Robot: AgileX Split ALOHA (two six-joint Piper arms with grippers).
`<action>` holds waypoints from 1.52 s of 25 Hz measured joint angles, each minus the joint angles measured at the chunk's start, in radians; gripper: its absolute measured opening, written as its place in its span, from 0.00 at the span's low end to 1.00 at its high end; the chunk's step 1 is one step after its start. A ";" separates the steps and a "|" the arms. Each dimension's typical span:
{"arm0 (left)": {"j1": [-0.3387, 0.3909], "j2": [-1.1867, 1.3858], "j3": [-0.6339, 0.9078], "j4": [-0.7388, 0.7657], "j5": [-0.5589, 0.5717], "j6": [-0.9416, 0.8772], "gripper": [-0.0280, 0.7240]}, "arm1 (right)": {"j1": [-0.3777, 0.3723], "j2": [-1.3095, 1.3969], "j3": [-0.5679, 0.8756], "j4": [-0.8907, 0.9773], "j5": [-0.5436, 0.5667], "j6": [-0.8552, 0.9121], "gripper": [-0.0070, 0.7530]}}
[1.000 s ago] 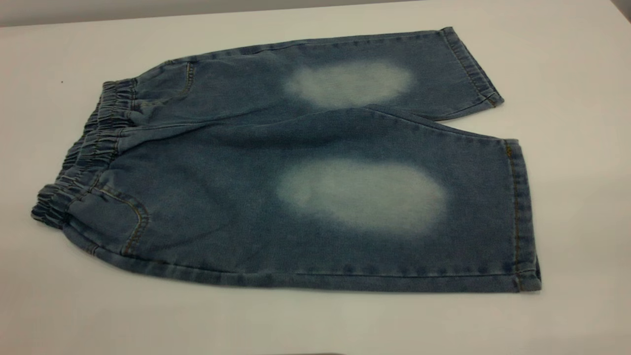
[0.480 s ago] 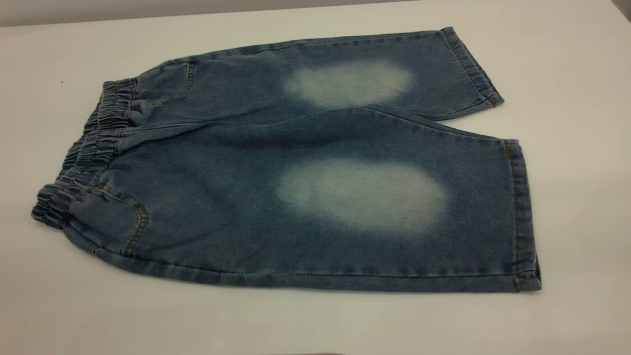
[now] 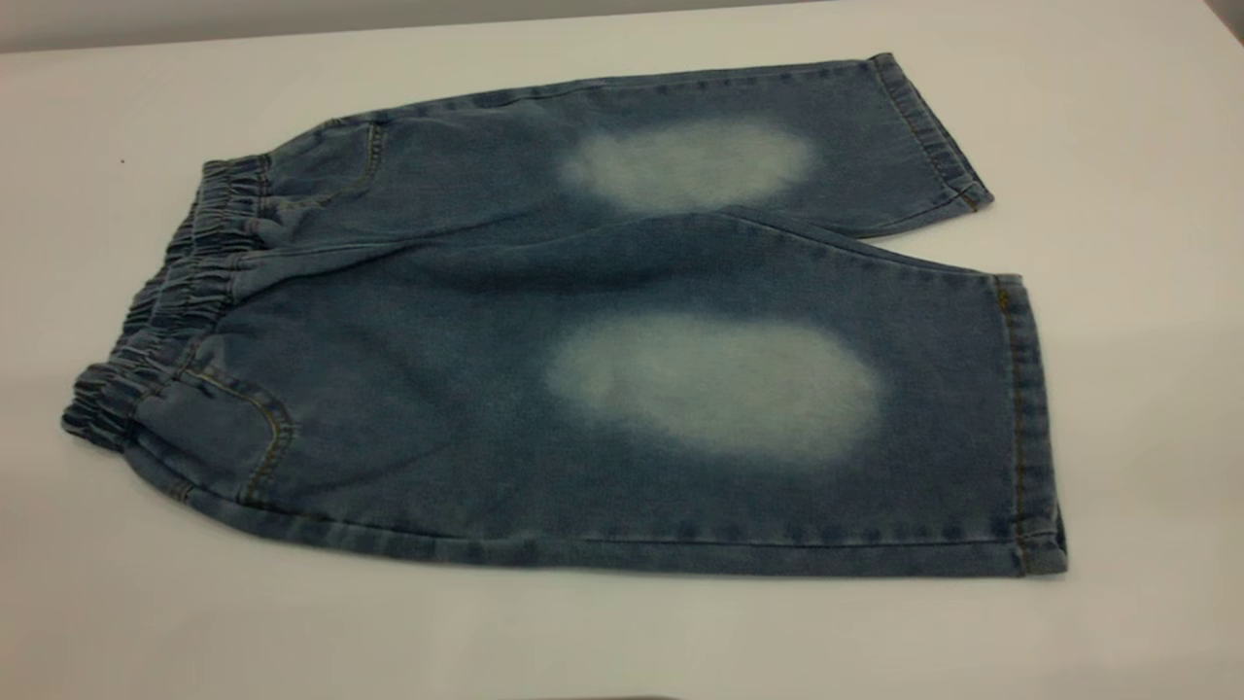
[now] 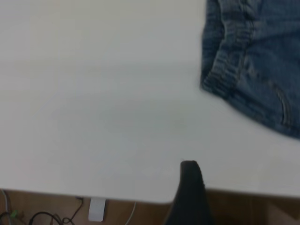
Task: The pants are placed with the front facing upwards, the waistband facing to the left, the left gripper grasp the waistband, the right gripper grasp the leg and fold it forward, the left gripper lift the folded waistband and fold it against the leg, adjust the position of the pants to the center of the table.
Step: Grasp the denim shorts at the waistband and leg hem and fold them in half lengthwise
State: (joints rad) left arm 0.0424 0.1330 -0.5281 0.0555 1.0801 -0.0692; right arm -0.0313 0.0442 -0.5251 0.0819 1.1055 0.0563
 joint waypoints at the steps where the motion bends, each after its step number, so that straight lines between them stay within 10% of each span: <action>1: 0.000 0.042 -0.017 0.002 -0.020 -0.007 0.72 | 0.000 0.029 -0.026 0.001 -0.008 0.001 0.68; 12: 0.000 0.565 -0.147 -0.038 -0.381 -0.153 0.72 | 0.000 0.442 -0.224 0.010 -0.175 -0.016 0.68; 38: 0.000 1.574 -0.429 -0.179 -0.429 -0.086 0.72 | 0.000 0.782 -0.225 0.098 -0.245 -0.049 0.69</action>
State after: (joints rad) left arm 0.0424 1.7073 -0.9567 -0.1236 0.6507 -0.1557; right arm -0.0313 0.8260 -0.7498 0.1795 0.8609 0.0068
